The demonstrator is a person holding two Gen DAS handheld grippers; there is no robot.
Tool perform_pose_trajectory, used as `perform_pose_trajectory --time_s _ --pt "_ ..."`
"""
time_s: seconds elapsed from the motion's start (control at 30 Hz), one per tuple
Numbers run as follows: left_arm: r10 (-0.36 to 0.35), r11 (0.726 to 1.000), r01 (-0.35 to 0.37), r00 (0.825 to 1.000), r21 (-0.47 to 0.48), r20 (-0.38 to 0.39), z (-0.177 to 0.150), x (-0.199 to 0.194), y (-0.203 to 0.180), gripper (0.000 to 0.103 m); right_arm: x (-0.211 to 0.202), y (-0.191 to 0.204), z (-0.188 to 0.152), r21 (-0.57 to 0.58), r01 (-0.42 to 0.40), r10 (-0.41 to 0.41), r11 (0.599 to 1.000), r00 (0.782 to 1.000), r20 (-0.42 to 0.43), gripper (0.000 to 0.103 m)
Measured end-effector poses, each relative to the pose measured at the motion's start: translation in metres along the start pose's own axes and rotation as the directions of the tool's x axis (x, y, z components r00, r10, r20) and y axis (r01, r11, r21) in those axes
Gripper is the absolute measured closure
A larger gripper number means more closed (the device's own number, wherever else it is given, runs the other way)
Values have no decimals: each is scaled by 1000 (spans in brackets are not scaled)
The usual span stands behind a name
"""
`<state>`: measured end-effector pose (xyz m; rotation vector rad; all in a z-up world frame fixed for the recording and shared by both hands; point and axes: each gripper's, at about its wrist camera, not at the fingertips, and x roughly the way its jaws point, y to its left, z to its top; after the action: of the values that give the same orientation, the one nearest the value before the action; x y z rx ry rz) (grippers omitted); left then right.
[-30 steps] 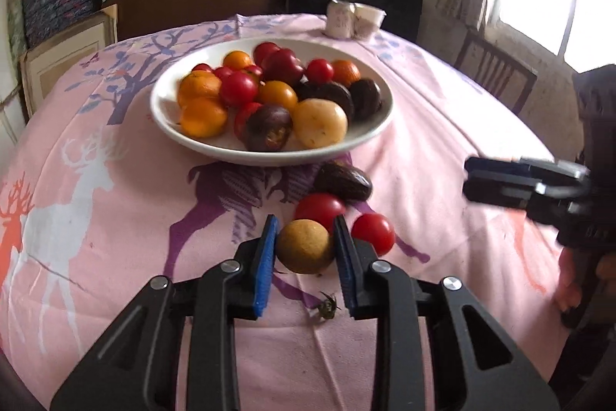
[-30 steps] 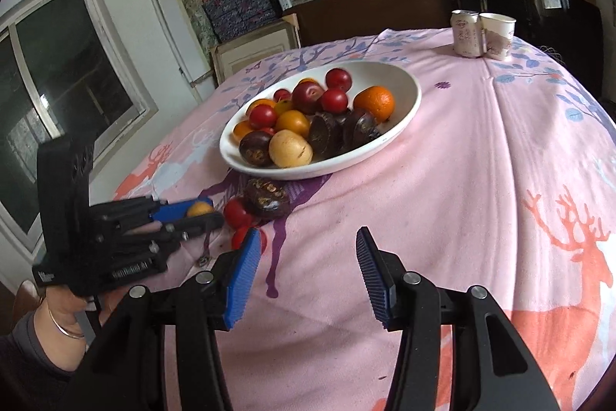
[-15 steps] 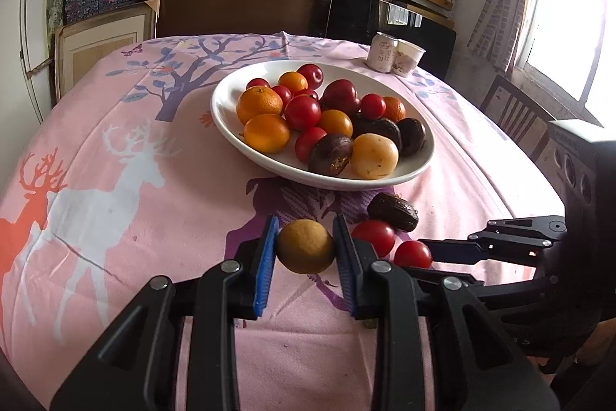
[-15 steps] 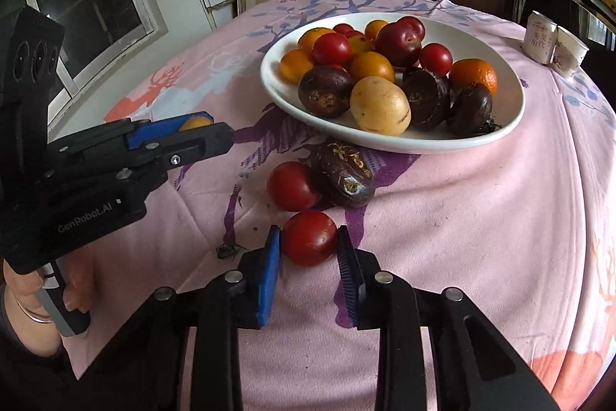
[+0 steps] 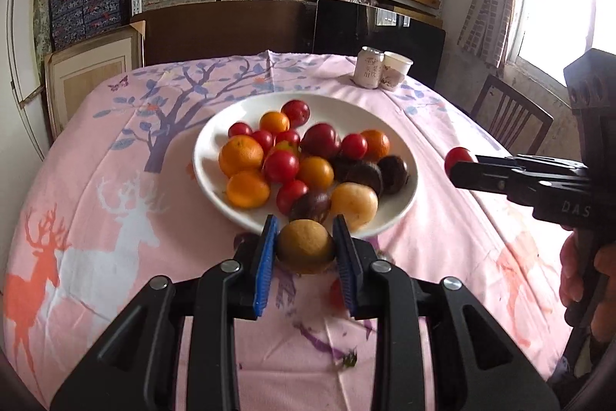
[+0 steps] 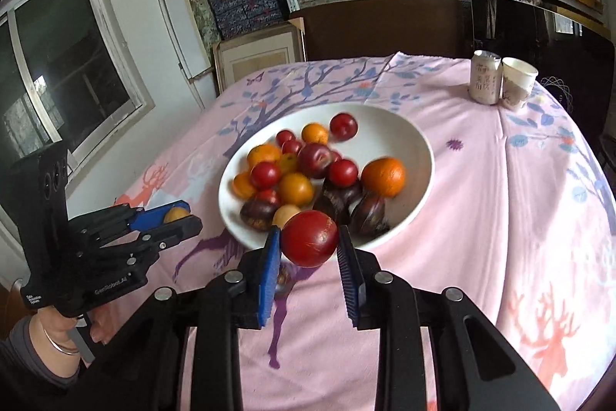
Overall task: Organize fruits
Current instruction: 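Place the yellow fruit and tomato on the plate, opening both grippers, then grasp a red tomato with the left gripper while the right gripper grasps a dark purple fruit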
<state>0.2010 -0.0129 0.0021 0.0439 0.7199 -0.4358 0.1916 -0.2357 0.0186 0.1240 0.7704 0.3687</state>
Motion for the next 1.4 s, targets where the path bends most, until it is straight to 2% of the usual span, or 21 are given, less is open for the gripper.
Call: perform_pose_trajectory --time_s 0.17,0.33,0.37,0.4,0.43,0.47,0.57,0.67,0.83,0.93,1.03,1.13,1.17,1.2,1.23,1.3,1.4 --pt "37 999 -37 999 22 -4 51 33 -7 75 32 -33 50 84 27 -26 996 1000 -9 74" --pt "67 998 -67 997 14 -45 72 72 -5 75 68 -50 73 114 50 -46 992 998 -33 72" --pt "70 998 -70 996 10 -53 74 78 -4 67 74 -51 75 113 50 -46 992 998 -37 72" --pt "77 997 -77 995 4 -58 75 82 -2 54 77 -50 75 114 51 -47 992 998 -37 67" --pt "86 996 -86 995 -7 -51 75 82 0 49 78 -51 74 120 56 -53 991 998 -28 58" --pt "85 996 -85 996 -15 -41 74 80 2 46 76 -51 73 127 54 -53 990 998 -16 56" --pt "67 998 -68 997 -10 -30 64 65 2 46 65 -46 61 126 44 -44 991 999 -1 56" --pt "41 999 -40 998 30 -38 38 42 -4 44 44 -37 37 108 21 -23 994 1000 18 56" --pt "29 984 -12 995 179 -95 -24 16 -26 43 7 -24 -20 82 -10 6 997 999 46 54" --pt "65 963 -29 990 269 -129 -52 21 -40 43 -2 -21 -49 100 -23 18 995 999 43 54" --pt "75 956 -28 986 293 -152 -61 35 -48 52 -3 -19 -65 125 -38 37 991 999 11 54" --pt "60 962 -15 985 274 -159 -57 47 -49 55 -5 -14 -70 112 -25 26 993 1000 -5 54" --pt "48 963 0 984 270 -169 -56 51 -50 61 -6 -12 -70 106 -20 21 994 1000 -9 54" --pt "24 966 24 983 259 -181 -55 54 -51 73 -7 -11 -70 98 -14 15 995 1000 -11 54" --pt "4 967 44 983 251 -186 -56 54 -51 75 -7 -9 -69 90 -10 11 996 1000 -15 54" --pt "-10 969 53 985 240 -173 -56 51 -50 75 -5 -7 -67 75 0 2 997 1000 -26 54" --pt "-37 985 59 990 162 -136 -52 38 -36 76 5 -2 -66 64 -10 13 998 998 -54 54"
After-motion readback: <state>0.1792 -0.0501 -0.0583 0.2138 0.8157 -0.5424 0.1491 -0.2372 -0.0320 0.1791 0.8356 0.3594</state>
